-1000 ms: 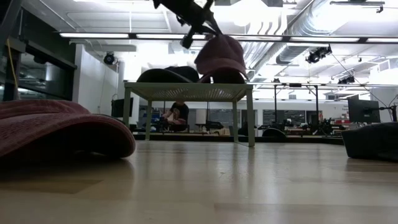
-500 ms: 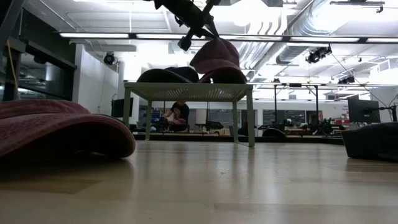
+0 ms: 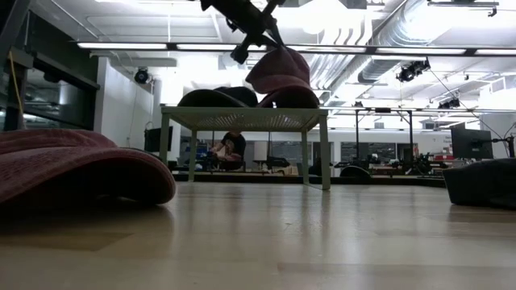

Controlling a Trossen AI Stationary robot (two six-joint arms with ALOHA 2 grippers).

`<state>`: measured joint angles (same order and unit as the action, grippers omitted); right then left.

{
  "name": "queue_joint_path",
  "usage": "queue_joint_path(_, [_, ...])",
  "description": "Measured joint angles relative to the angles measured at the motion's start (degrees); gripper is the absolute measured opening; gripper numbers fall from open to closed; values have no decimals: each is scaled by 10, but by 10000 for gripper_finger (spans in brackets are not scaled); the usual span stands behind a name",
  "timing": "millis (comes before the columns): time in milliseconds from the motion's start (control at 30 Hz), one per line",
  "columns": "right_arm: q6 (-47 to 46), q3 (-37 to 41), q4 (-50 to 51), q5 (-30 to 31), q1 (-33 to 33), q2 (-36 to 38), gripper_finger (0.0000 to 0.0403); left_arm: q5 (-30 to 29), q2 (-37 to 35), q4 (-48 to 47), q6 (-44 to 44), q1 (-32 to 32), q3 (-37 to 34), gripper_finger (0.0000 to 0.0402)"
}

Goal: Pick & Place hat
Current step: Stack the right maroon cap on top of the maroon cap on the shelf

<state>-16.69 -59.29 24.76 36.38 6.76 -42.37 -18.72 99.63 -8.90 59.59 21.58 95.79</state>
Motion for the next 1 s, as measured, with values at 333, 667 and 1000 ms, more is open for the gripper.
queue_joint_path(333, [-11,0,8,6,0,0,170,6,0,8,1,1,0,0])
queue_joint_path(667, [-26,0,12,12,0,0,170,0,0,-5,-6,1,1,0])
queue_joint_path(1000, [-40,0,15,12,0,0,170,-5,0,-33,-13,1,1,46])
